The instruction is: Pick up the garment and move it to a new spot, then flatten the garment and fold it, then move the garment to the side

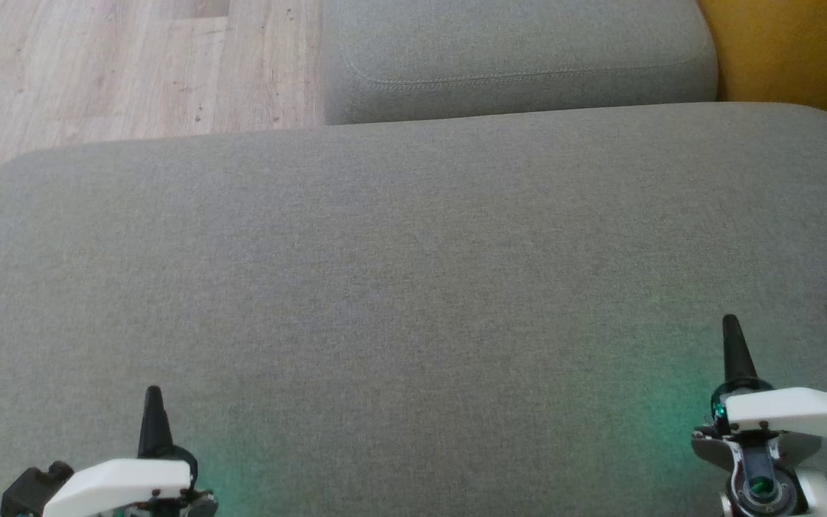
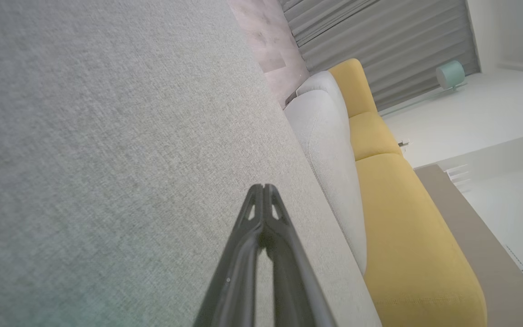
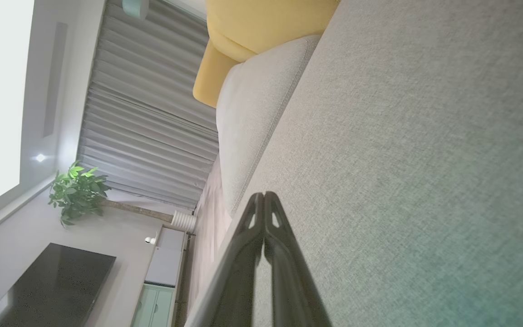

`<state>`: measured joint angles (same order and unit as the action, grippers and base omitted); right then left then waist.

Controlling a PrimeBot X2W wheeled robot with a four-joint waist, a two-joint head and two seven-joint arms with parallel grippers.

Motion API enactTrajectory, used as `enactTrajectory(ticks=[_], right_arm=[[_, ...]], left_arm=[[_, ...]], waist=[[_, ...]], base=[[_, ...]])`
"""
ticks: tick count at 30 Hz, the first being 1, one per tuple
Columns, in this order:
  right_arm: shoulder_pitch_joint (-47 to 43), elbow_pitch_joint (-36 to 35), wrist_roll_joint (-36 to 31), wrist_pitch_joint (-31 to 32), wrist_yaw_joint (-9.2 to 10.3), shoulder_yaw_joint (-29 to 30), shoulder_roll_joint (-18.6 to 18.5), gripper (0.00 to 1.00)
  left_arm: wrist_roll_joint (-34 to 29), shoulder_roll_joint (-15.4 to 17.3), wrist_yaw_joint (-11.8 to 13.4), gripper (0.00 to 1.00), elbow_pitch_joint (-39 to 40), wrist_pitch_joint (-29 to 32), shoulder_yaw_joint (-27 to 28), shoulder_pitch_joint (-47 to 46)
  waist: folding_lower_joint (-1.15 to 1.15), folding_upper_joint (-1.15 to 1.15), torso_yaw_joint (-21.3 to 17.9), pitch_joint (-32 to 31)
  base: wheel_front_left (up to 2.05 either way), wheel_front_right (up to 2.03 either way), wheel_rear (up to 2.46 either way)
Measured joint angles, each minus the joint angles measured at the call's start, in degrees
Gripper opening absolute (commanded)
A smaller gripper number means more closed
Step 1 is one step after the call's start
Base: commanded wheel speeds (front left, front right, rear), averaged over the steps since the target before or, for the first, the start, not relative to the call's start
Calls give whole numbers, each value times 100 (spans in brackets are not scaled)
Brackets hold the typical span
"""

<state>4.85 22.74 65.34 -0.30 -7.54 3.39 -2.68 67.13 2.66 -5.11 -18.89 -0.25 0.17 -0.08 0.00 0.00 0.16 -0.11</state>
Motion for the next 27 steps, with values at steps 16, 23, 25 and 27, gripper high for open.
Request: enactTrajectory(ticks=[16, 23, 25, 27], right_arm=[[-2, -230, 968, 243, 0, 143, 0, 0], [-4, -363, 1492, 357, 0, 246, 1, 0], [-6, -390, 1616, 390, 1, 260, 1, 0], [-8, -423, 1749, 414, 0, 274, 1, 0]], left_arm=[[918, -2, -77, 0, 82, 229, 170, -105], [1402, -3, -96, 0, 144, 371, 216, -147], [1522, -3, -99, 0, 152, 382, 245, -196], [1646, -4, -103, 0, 183, 428, 292, -222]], waist=[[0, 0, -6, 11], [0, 0, -9, 16], [0, 0, -10, 18], [0, 0, -11, 19]], base=[[0, 0, 0], [0, 0, 0], [0, 0, 0], [0, 0, 0]])
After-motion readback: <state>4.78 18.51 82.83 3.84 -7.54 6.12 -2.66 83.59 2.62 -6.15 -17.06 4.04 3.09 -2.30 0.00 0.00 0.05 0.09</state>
